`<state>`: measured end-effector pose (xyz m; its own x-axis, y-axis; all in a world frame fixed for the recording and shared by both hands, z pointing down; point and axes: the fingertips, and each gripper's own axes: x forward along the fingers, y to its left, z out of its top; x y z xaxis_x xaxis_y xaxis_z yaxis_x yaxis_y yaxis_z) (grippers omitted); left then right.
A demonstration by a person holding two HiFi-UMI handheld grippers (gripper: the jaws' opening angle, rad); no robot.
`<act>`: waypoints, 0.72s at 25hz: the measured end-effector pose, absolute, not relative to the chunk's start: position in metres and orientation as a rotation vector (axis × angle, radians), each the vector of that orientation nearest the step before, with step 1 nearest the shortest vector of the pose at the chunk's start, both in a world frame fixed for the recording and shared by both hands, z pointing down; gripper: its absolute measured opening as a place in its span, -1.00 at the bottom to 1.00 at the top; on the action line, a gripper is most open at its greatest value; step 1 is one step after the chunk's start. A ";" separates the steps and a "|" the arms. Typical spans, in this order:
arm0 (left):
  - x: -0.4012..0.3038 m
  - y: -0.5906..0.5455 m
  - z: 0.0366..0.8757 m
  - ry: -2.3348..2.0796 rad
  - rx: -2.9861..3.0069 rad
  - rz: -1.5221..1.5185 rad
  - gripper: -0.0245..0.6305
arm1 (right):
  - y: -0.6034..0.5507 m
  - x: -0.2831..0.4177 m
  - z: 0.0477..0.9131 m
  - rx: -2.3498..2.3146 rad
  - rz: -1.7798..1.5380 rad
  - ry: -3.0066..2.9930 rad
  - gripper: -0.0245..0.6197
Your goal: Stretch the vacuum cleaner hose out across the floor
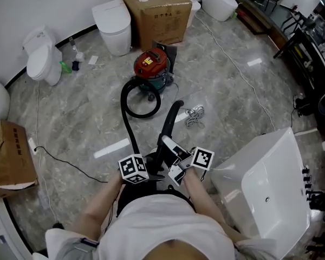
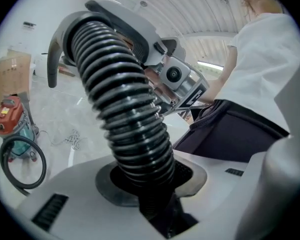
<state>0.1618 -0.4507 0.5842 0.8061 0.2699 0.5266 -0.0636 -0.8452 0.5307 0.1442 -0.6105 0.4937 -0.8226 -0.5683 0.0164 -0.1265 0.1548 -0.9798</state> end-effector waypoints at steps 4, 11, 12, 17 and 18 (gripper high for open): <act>0.173 -0.402 0.582 0.120 2.478 0.800 -0.48 | -0.559 0.156 0.489 -0.649 -1.682 2.096 -0.18; 0.196 -0.316 0.568 0.053 2.529 0.761 -0.48 | -0.464 0.177 0.466 -0.604 -1.619 2.135 -0.18; 0.200 -0.304 0.566 0.046 2.535 0.763 -0.48 | -0.451 0.181 0.464 -0.598 -1.614 2.125 -0.18; 0.217 -0.252 0.561 0.024 2.545 0.755 -0.48 | -0.398 0.199 0.458 -0.580 -1.596 2.096 -0.18; 0.220 -0.244 0.560 0.019 2.545 0.749 -0.48 | -0.390 0.201 0.457 -0.575 -1.595 2.089 -0.18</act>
<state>0.2196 -0.2438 0.5598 0.8499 0.1455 0.5064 -0.1193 -0.8830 0.4539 0.2008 -0.3900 0.4572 -0.8129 -0.5742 -0.0978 -0.0569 0.2454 -0.9677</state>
